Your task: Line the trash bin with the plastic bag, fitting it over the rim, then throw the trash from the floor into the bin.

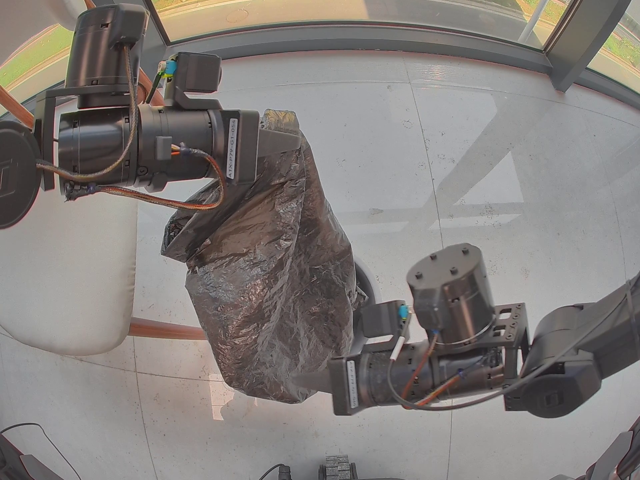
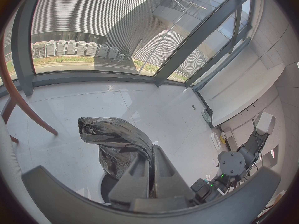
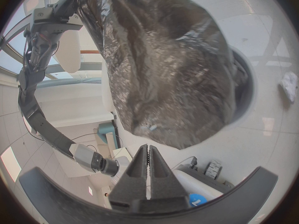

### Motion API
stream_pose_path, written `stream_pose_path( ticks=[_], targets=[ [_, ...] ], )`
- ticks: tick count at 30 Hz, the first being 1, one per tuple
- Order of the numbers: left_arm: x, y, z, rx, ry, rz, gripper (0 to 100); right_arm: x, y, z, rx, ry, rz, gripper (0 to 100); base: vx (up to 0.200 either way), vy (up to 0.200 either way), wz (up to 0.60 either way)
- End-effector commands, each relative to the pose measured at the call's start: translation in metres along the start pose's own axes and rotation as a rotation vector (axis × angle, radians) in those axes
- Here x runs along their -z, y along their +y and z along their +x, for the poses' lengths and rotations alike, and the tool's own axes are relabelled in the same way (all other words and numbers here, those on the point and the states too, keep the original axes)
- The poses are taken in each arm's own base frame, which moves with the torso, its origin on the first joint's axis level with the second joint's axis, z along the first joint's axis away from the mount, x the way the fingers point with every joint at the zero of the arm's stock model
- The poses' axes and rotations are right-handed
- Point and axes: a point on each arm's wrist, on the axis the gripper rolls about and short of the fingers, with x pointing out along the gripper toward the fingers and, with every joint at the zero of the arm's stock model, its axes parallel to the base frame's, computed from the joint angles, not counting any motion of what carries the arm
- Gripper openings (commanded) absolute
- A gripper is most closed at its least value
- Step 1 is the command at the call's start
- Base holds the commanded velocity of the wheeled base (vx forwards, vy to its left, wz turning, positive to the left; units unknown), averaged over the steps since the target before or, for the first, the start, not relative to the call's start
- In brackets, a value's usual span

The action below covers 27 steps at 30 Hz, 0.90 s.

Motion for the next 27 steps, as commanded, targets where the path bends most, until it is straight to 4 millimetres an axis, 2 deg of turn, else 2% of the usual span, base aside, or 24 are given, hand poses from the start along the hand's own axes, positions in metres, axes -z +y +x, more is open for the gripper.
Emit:
stream_pose_path(
  ticks=[1, 10, 11, 14, 15, 17, 20, 21, 27],
  targets=[
    [0.001, 0.000, 0.001, 0.000, 0.001, -0.002, 0, -0.012, 0.004, 0.045, -0.017, 0.006, -0.010, 0, 0.000, 0.000, 0.00],
    [0.001, 0.000, 0.000, 0.000, 0.000, -0.002, 0, -0.021, 0.000, 0.079, -0.015, -0.006, -0.017, 0, 0.000, 0.000, 0.00],
    [0.001, 0.000, 0.000, 0.000, 0.000, -0.002, 0, -0.022, -0.007, 0.088, 0.006, -0.010, -0.012, 0, 0.000, 0.000, 0.00],
    [0.001, 0.000, 0.000, 0.001, -0.002, -0.001, 0, -0.031, -0.018, 0.098, 0.070, -0.071, -0.004, 0, 0.000, 0.000, 0.00],
    [0.001, 0.000, 0.000, 0.001, -0.002, -0.003, 0, -0.033, -0.019, 0.098, 0.073, -0.075, -0.002, 0, 0.000, 0.000, 0.00],
    [0.001, 0.000, 0.000, 0.001, -0.003, -0.001, 0, -0.049, -0.034, 0.098, 0.120, -0.168, 0.007, 0, 0.000, 0.000, 0.00],
    [0.001, 0.000, 0.000, 0.000, -0.003, -0.001, 0, -0.066, -0.051, 0.088, 0.151, -0.230, 0.024, 0, 0.000, 0.000, 0.00],
    [0.001, 0.000, 0.000, 0.000, -0.003, -0.001, 0, -0.066, -0.051, 0.088, 0.151, -0.230, 0.024, 0, 0.000, 0.000, 0.00],
    [0.000, 0.000, 0.000, 0.000, -0.003, -0.001, 0, -0.089, -0.081, 0.066, 0.224, -0.311, 0.063, 0, 0.000, 0.000, 0.00]
  ],
)
